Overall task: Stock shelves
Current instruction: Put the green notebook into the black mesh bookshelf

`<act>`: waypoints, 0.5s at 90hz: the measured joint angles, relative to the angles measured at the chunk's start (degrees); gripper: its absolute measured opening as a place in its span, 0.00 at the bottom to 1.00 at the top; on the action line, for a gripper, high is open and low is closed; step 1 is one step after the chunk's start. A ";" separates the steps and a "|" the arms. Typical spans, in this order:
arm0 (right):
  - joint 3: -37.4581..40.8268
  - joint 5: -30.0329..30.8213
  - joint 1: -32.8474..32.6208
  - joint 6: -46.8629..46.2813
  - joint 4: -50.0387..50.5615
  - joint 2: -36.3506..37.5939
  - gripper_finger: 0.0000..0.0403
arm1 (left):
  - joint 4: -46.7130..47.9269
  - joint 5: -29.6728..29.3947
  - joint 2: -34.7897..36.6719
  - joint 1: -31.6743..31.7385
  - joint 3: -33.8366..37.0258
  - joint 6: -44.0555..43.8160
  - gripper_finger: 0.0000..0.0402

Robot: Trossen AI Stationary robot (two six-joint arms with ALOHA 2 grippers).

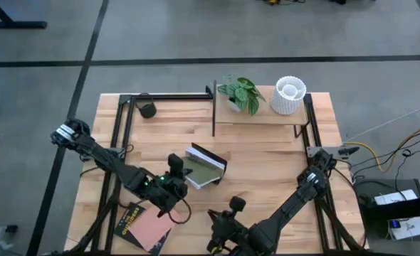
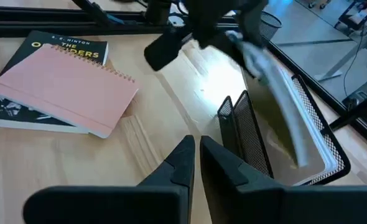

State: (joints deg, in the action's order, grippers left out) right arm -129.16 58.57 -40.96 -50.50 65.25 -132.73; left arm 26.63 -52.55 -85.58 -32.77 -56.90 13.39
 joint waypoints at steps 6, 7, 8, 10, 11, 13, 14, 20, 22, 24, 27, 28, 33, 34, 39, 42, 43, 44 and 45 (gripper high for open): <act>0.25 -0.02 0.01 -0.01 0.01 0.00 0.02 | 0.00 -0.03 -0.90 0.00 0.00 0.51 0.05; 0.28 0.00 0.01 -0.02 0.02 0.00 0.02 | 0.00 -0.08 -1.03 0.00 0.00 0.66 0.05; 0.33 -0.01 0.00 -0.02 -0.01 0.00 0.02 | 0.00 -0.14 -1.14 0.00 0.00 0.80 0.05; 0.43 0.00 0.01 -0.04 -0.01 0.00 0.02 | 0.05 -0.41 -1.28 -0.02 0.00 1.09 0.05; 0.45 0.00 0.01 -0.04 0.01 0.00 0.02 | 0.07 -0.54 -1.31 -0.02 0.00 1.15 0.05; 0.49 0.00 0.01 -0.04 -0.01 0.00 0.02 | 0.09 -0.79 -1.38 -0.02 0.00 1.29 0.05; 0.52 -0.01 0.01 -0.04 -0.05 0.00 0.02 | 0.09 -0.89 -1.38 -0.02 0.00 1.34 0.05; 0.63 -0.02 -0.01 -0.07 -0.09 0.00 0.02 | 0.04 -1.19 -1.20 0.00 0.00 1.35 0.05; 0.64 -0.02 -0.01 -0.07 -0.09 0.00 0.02 | 0.04 -1.20 -1.08 0.00 0.00 1.34 0.05; 0.65 -0.02 0.00 -0.07 -0.09 0.00 0.02 | 0.06 -1.24 -0.90 0.00 0.00 1.31 0.05; 0.65 0.00 0.01 -0.07 -0.13 0.00 0.02 | 0.08 -1.31 -0.60 -0.02 0.00 1.29 0.05; 0.65 0.00 0.01 -0.07 -0.15 0.00 0.02 | 0.08 -1.33 -0.47 -0.02 0.00 1.29 0.05; 0.65 0.00 0.01 -0.07 -0.16 0.00 0.02 | 0.04 -1.42 0.26 -0.13 0.00 1.17 0.05; 0.65 0.00 0.01 -0.07 -0.17 0.00 0.02 | 0.04 -1.45 0.38 -0.18 0.00 1.13 0.05; 0.65 0.00 0.01 -0.07 -0.17 0.00 0.02 | 0.04 -1.49 1.30 -0.37 0.00 1.04 0.05; 0.65 0.00 0.01 -0.07 -0.17 0.00 0.02 | 0.07 -1.49 1.99 -0.56 0.00 0.91 0.05; 0.65 0.00 0.01 -0.07 -0.17 0.00 0.02 | 0.08 -1.49 2.27 -0.61 0.02 0.91 0.05; 0.65 0.00 0.01 -0.07 -0.17 0.00 0.02 | 0.10 -1.49 2.53 -0.69 0.02 0.88 0.05; 0.65 0.00 0.00 -0.07 -0.17 0.00 0.02 | 0.11 -1.49 2.77 -0.79 0.02 0.83 0.05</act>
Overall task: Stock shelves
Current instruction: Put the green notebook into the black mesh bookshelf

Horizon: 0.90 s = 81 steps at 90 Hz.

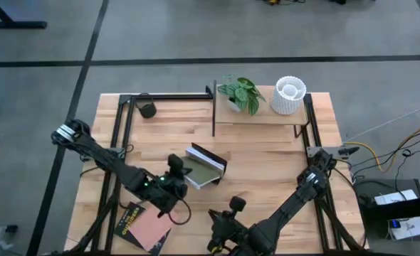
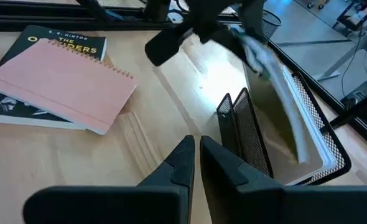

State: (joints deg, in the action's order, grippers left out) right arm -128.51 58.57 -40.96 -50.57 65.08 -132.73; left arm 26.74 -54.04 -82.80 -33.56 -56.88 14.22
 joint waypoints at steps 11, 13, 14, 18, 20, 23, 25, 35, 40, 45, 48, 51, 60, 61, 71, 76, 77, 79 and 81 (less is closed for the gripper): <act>0.47 0.00 0.12 -0.01 -0.03 0.00 0.02 | 0.01 0.15 4.15 -1.19 0.00 -1.52 0.05; 0.66 0.00 0.14 0.00 -0.04 0.00 0.02 | 0.00 0.53 5.05 -1.44 0.00 -1.99 0.05; 0.75 0.00 0.19 0.05 -0.04 0.00 0.02 | -0.02 0.75 5.54 -1.62 0.00 -2.26 0.05; 1.16 0.00 0.30 0.29 -0.07 0.00 0.02 | 0.02 1.67 7.70 -2.30 0.00 -3.52 0.05; 1.41 0.00 0.38 0.58 -0.12 0.00 0.02 | 0.02 2.37 8.75 -2.70 0.00 -4.17 0.05; 1.76 0.02 0.50 0.92 -0.33 0.00 0.02 | -0.08 3.83 10.46 -3.33 0.00 -5.43 0.05; 2.03 0.02 0.56 1.28 -0.57 0.00 0.02 | -0.15 5.00 11.60 -3.79 0.00 -6.17 0.05; 3.16 0.00 1.06 3.70 -2.06 -0.02 0.02 | -0.19 12.14 16.83 -6.61 0.00 -9.93 0.05; 3.60 0.01 1.30 5.91 -4.28 -0.02 0.03 | -0.31 15.05 18.95 -8.33 0.00 -11.28 0.05; 3.96 0.02 1.64 9.25 -7.22 -0.02 0.04 | -0.81 16.33 20.55 -10.39 0.00 -12.00 0.05; 3.98 -0.01 1.82 11.70 -9.34 -0.04 0.04 | -1.17 16.49 21.35 -11.75 0.00 -12.02 0.05; 3.98 -0.07 2.00 14.44 -11.91 -0.04 0.05 | -1.47 16.49 22.00 -13.18 0.00 -12.02 0.05; 3.98 -0.39 2.34 23.32 -20.82 -0.04 0.10 | -5.28 16.55 23.13 -17.40 0.02 -11.99 0.05; 3.98 -0.44 2.38 24.28 -21.82 -0.04 0.11 | -5.82 16.55 23.24 -17.90 0.02 -11.98 0.05; 3.98 -0.50 2.42 34.79 -31.42 -0.04 0.18 | -11.55 16.55 23.76 -22.26 0.02 -10.11 0.05; 3.96 -0.48 2.40 39.71 -36.32 -0.04 0.22 | -13.83 16.74 23.76 -23.84 0.02 -8.98 0.05; 3.92 -0.48 2.40 40.61 -37.26 -0.04 0.23 | -14.15 16.74 23.76 -24.11 0.02 -8.81 0.05; 3.75 -0.48 2.40 42.38 -38.86 -0.04 0.24 | -14.82 16.74 23.73 -24.63 0.02 -8.56 0.05; 3.59 -0.50 2.40 43.91 -40.59 -0.04 0.26 | -15.38 16.72 23.68 -25.06 0.02 -8.34 0.05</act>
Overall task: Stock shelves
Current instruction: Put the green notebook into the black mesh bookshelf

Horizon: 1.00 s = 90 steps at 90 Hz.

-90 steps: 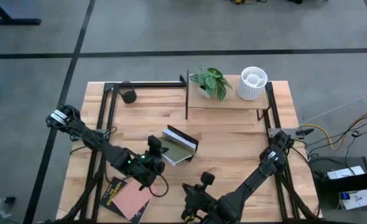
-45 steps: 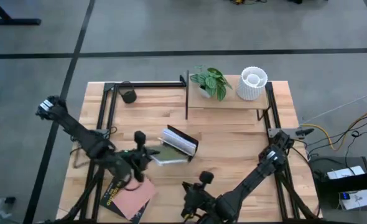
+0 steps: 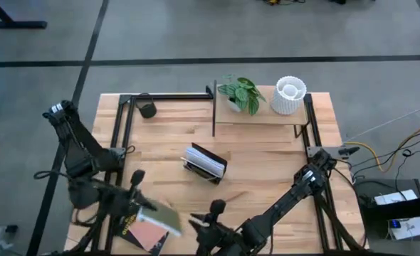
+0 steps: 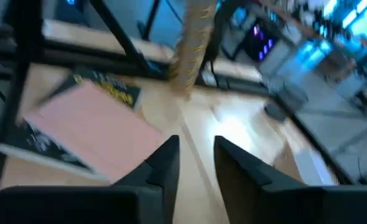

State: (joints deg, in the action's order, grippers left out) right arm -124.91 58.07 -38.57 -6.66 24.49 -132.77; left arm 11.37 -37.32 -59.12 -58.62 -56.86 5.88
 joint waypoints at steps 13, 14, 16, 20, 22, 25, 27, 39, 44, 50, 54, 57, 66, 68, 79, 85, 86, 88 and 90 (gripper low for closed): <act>-0.29 -0.01 -0.02 7.10 -12.97 0.00 0.33 | -1.36 -0.02 -0.67 -0.99 0.00 1.19 0.05; -0.29 -0.01 -0.01 7.82 -13.95 0.00 0.34 | -1.35 -0.02 -0.74 -0.99 0.00 1.19 0.05; -0.29 -0.07 0.00 9.36 -15.73 0.00 0.35 | -1.40 -0.04 -0.84 -0.97 0.00 1.22 0.05; -0.29 -0.79 0.00 12.43 -19.16 0.00 0.36 | -1.82 -0.07 -0.99 -0.94 0.00 1.36 0.05; -0.29 -1.96 0.00 13.43 -20.12 0.00 0.37 | -2.00 -0.14 -1.09 -0.89 0.00 1.58 0.05; -0.29 -3.88 0.00 14.76 -21.26 0.00 0.38 | -2.40 -0.47 -1.36 -0.90 0.00 2.08 0.05; -0.29 -5.31 0.07 15.47 -21.72 0.00 0.38 | -2.66 -0.68 -1.56 -0.91 0.00 2.39 0.05; -0.29 -12.56 0.26 15.08 -22.42 0.00 0.40 | -3.63 -0.99 -2.01 -0.85 0.00 5.29 0.05; -0.35 -13.02 0.28 13.84 -22.12 0.06 0.39 | -4.40 -1.15 -1.90 -0.84 0.00 6.11 0.05; -0.38 -12.95 0.26 13.32 -21.71 0.13 0.38 | -4.43 -1.17 -1.62 -0.83 0.00 6.44 0.05; -0.38 -12.99 0.25 13.43 -21.54 0.13 0.38 | -4.49 -1.14 -1.55 -0.84 0.00 6.52 0.05; -0.38 -12.99 0.24 13.73 -21.42 0.13 0.37 | -4.50 -1.10 -1.52 -0.84 0.00 6.52 0.05; -0.38 -12.99 0.22 14.32 -22.08 0.13 0.35 | -5.05 -1.05 -1.71 -0.82 0.00 6.47 0.05; -0.38 -13.00 0.22 14.74 -22.39 0.13 0.35 | -5.37 -1.05 -1.85 -0.82 0.00 6.37 0.05; -0.38 -13.10 0.76 16.31 -24.40 0.13 0.32 | -6.94 -0.98 -3.42 -0.82 0.00 6.13 0.05; -0.38 -13.08 1.38 16.26 -25.06 0.16 0.31 | -7.60 -1.07 -4.51 -0.78 0.00 6.27 0.05; -0.38 -13.08 1.47 16.25 -25.11 0.17 0.30 | -7.78 -1.10 -4.71 -0.77 0.00 6.28 0.05; -0.38 -13.07 1.56 16.22 -25.25 0.17 0.30 | -8.21 -1.16 -5.11 -0.75 0.00 6.28 0.05; -0.38 -13.05 1.79 16.24 -25.42 0.17 0.29 | -8.61 -1.20 -5.52 -0.75 0.00 6.30 0.05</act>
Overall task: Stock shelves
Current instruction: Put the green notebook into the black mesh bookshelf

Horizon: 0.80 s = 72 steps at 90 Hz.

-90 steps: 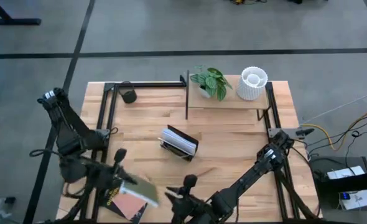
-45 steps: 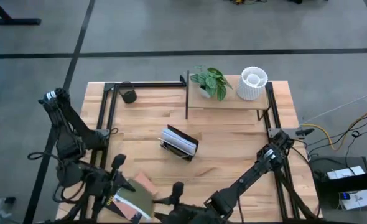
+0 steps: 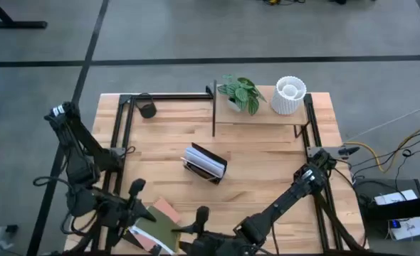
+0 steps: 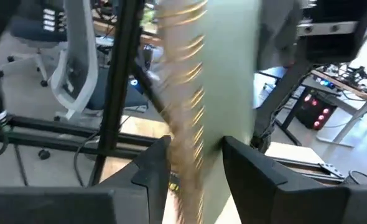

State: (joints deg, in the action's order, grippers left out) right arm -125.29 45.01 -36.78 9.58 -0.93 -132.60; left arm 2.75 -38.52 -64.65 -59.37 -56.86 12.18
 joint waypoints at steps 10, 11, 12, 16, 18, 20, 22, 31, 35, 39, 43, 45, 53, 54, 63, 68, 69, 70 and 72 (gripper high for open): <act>0.02 0.21 0.52 -0.02 -0.97 0.00 0.24 | -1.94 -0.05 -1.94 0.18 0.00 0.43 0.05; 0.02 0.26 0.56 -0.02 -0.98 0.00 0.23 | -2.06 -0.08 -2.11 0.19 0.00 0.47 0.05; 0.02 0.32 0.57 -0.02 -1.00 0.00 0.23 | -2.13 -0.10 -2.27 0.21 0.00 0.53 0.05; 0.02 0.87 0.70 -0.02 -1.04 0.00 0.20 | -2.15 -0.26 -2.72 0.24 0.00 0.71 0.05; 0.01 1.26 0.75 0.00 -1.04 0.00 0.18 | -2.06 -0.44 -2.86 0.26 0.00 0.75 0.05; 0.02 1.64 0.81 0.02 -1.03 0.00 0.17 | -1.86 -0.61 -2.97 0.28 0.00 0.75 0.05; 0.02 1.92 0.84 0.10 -1.00 0.00 0.15 | -1.69 -0.76 -3.03 0.28 0.00 0.77 0.05; 0.02 2.98 0.84 0.49 -0.86 0.04 0.06 | -1.14 -2.75 -3.29 0.26 0.00 0.41 0.05; 0.03 3.08 0.84 0.53 -0.62 0.04 0.03 | 0.45 -3.60 -3.18 0.20 -0.05 0.14 0.05; 0.10 3.09 0.92 0.56 -0.21 0.04 0.02 | 2.64 -4.03 -2.97 0.17 -0.09 -0.29 0.06; 0.13 3.29 0.95 -0.02 0.25 0.02 0.03 | 4.32 -4.23 -2.74 0.17 -0.11 -0.82 0.07; 0.13 3.45 0.95 -0.78 0.45 0.02 0.03 | 4.89 -4.42 -2.68 0.17 -0.11 -1.16 0.07; 0.12 3.89 1.02 -3.66 2.05 0.03 0.03 | 7.11 -5.89 -2.39 0.20 -0.09 -2.51 0.11; 0.11 3.95 1.03 -3.98 2.21 0.04 0.03 | 7.33 -6.05 -2.33 0.18 -0.09 -2.67 0.12; 0.11 5.66 1.25 -5.86 3.69 0.10 0.01 | 10.94 -8.73 -1.49 0.22 -0.09 -4.27 0.18; 0.11 6.94 1.32 -6.16 4.22 0.11 0.01 | 14.31 -11.05 -1.10 0.22 -0.09 -6.12 0.21; 0.11 7.24 1.32 -6.15 4.25 0.11 0.01 | 15.04 -11.66 -1.02 0.22 -0.09 -6.60 0.22; 0.11 7.55 1.32 -6.12 4.27 0.11 0.01 | 15.74 -12.20 -0.96 0.21 -0.09 -7.08 0.23; 0.11 8.20 1.34 -5.96 4.34 0.11 0.01 | 17.33 -13.30 -0.82 0.20 -0.09 -8.19 0.25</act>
State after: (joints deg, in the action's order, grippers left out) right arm -125.19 53.22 -35.44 3.62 3.41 -132.49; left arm 20.08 -51.82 -65.47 -59.18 -56.95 3.99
